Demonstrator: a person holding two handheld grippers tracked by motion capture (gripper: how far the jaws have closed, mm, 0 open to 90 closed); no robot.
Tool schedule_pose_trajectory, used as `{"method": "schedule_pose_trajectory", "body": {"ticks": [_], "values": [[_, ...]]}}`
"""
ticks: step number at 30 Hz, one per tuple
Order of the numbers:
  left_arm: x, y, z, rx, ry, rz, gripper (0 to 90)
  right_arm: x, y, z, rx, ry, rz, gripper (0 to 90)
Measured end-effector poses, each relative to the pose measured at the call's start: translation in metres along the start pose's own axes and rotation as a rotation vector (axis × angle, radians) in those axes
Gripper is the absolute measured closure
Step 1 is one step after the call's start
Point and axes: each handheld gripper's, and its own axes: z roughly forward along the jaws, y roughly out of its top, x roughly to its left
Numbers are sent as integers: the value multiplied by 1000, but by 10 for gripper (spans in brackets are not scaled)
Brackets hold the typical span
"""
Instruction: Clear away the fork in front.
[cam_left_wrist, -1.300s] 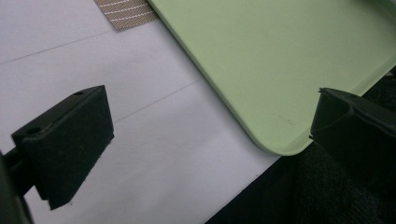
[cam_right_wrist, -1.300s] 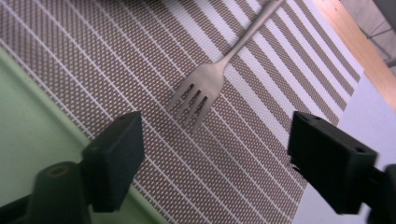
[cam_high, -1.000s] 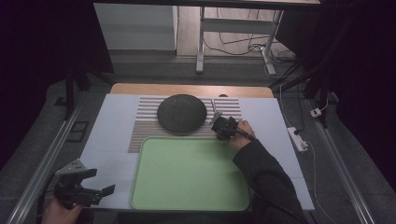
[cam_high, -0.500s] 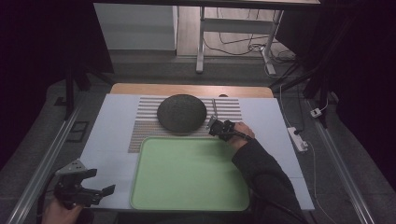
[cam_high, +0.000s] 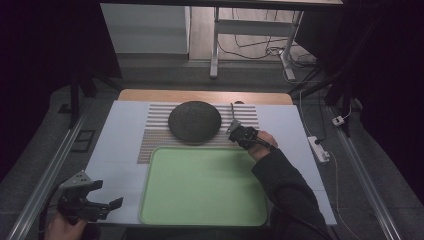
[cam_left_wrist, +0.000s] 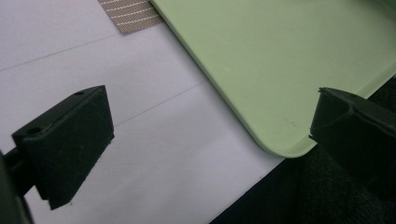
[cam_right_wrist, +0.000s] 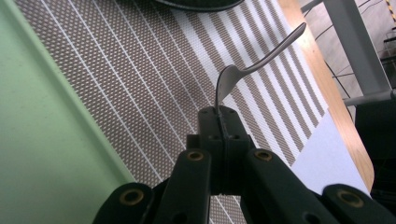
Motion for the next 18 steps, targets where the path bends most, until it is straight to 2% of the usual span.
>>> {"method": "schedule_pose_trajectory", "body": {"ticks": [3, 6, 7, 8, 10, 12, 15, 18], "values": [[-1, 0, 0, -7, 0, 9, 0, -4, -4, -8, -29, 5, 30, 900], [-2, 2, -1, -38, -6, 23, 0, -5, -6, -14, -51, 14, 52, 900], [-3, 3, -1, -37, -5, 31, 0, -6, -9, -22, -78, 36, 89, 900], [-4, 4, -1, -36, -2, 39, 0, -6, -9, -22, -78, 36, 89, 900], [-5, 6, 0, -34, -18, 57, 0, -8, -13, -33, -113, 68, 115, 900], [-6, 9, 2, -26, -36, 66, 0, -8, -14, -36, -118, 74, 122, 900], [-7, 13, 5, -30, -68, 89, 0, -10, -18, -49, -171, 119, 175, 900], [-8, 17, 9, -39, -86, 103, 0, -9, -20, -56, -192, 144, 198, 900]]}}
